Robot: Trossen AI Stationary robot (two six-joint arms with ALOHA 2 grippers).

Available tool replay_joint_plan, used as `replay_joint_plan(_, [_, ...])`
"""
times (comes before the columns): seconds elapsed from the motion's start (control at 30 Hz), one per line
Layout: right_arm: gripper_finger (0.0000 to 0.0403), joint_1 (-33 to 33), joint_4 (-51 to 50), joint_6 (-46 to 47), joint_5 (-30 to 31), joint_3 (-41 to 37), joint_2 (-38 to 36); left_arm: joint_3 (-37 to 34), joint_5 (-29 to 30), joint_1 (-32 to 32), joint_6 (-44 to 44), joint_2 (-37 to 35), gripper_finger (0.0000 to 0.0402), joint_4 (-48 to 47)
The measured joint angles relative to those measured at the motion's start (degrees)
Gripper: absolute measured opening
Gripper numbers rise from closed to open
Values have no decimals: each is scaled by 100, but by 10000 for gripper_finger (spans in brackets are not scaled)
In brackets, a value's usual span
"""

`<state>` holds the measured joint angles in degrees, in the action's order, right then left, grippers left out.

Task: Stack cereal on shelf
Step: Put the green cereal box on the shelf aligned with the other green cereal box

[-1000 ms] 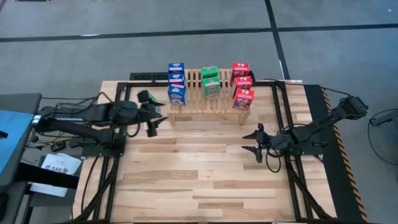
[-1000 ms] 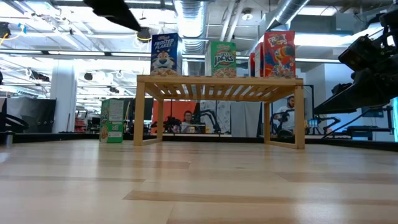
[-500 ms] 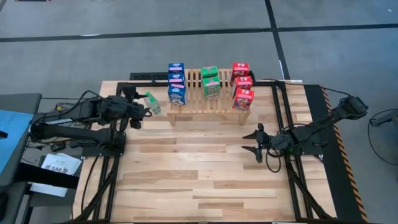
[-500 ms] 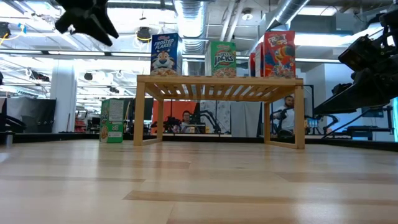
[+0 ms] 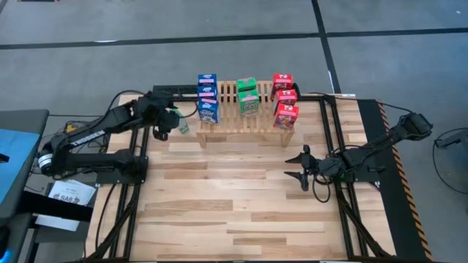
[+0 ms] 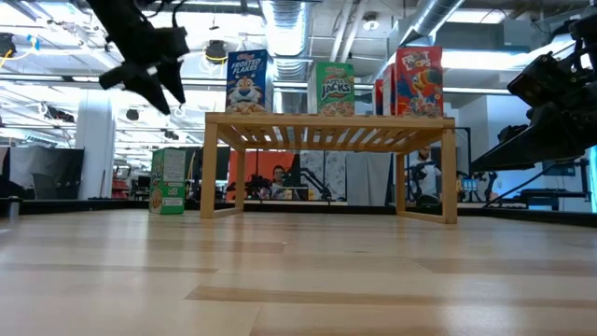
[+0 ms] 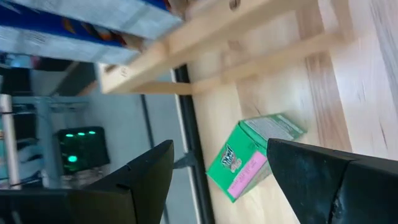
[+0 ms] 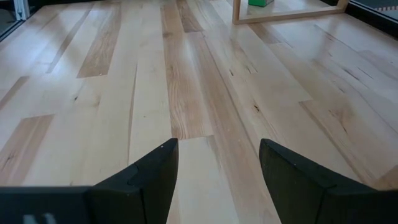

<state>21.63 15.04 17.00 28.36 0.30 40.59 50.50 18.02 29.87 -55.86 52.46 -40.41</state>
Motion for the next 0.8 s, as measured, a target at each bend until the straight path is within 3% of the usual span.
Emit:
replay_joint_plan(0.37, [250, 0, 0, -1, 1, 0, 1, 0, -988, 1073, -532, 656, 250, -213])
replay_joint_plan(0.8, [250, 0, 1, 1, 2, 0, -1, 0, -1697, 1894, -436, 768, 250, -388])
